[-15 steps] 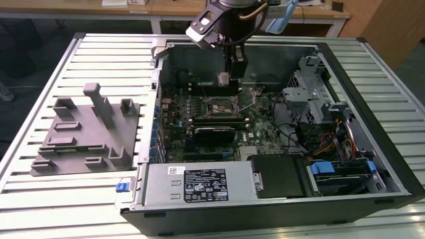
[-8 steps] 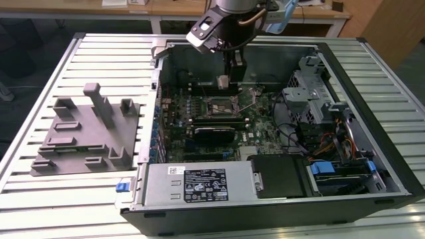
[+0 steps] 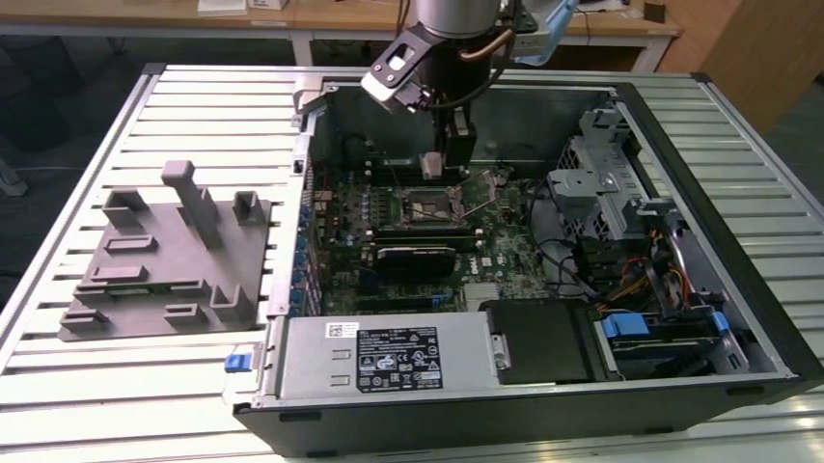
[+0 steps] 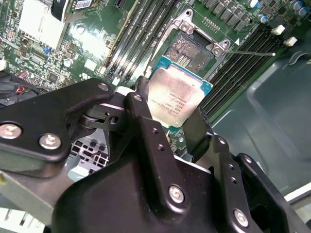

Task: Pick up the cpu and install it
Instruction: 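Place the cpu into insertion slot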

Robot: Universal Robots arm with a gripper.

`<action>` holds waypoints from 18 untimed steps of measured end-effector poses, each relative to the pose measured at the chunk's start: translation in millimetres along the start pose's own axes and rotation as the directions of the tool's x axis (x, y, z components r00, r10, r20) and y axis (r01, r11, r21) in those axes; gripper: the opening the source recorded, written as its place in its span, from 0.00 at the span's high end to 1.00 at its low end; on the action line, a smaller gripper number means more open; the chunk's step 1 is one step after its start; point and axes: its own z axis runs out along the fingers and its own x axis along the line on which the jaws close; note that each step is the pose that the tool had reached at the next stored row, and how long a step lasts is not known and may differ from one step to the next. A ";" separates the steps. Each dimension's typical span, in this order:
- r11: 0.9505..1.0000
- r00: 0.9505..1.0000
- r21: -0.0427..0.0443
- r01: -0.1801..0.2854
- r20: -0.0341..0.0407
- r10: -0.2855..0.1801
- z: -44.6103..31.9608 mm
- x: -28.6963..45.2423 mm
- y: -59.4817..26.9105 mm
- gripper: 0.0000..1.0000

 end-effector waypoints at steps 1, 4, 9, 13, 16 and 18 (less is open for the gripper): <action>1.000 1.000 0.000 0.000 0.000 0.000 0.7 0.0 0.0 0.47; 1.000 1.000 0.000 0.000 0.000 0.000 3.4 0.1 -0.2 0.47; 1.000 1.000 0.000 0.000 0.000 0.000 5.5 0.1 -0.3 0.47; 1.000 1.000 0.000 0.000 0.000 0.000 6.8 0.1 -0.4 0.47; 1.000 1.000 0.000 0.000 0.000 0.000 7.7 0.1 -0.4 0.47; 1.000 1.000 0.000 0.000 0.000 0.000 8.2 0.2 -0.5 0.47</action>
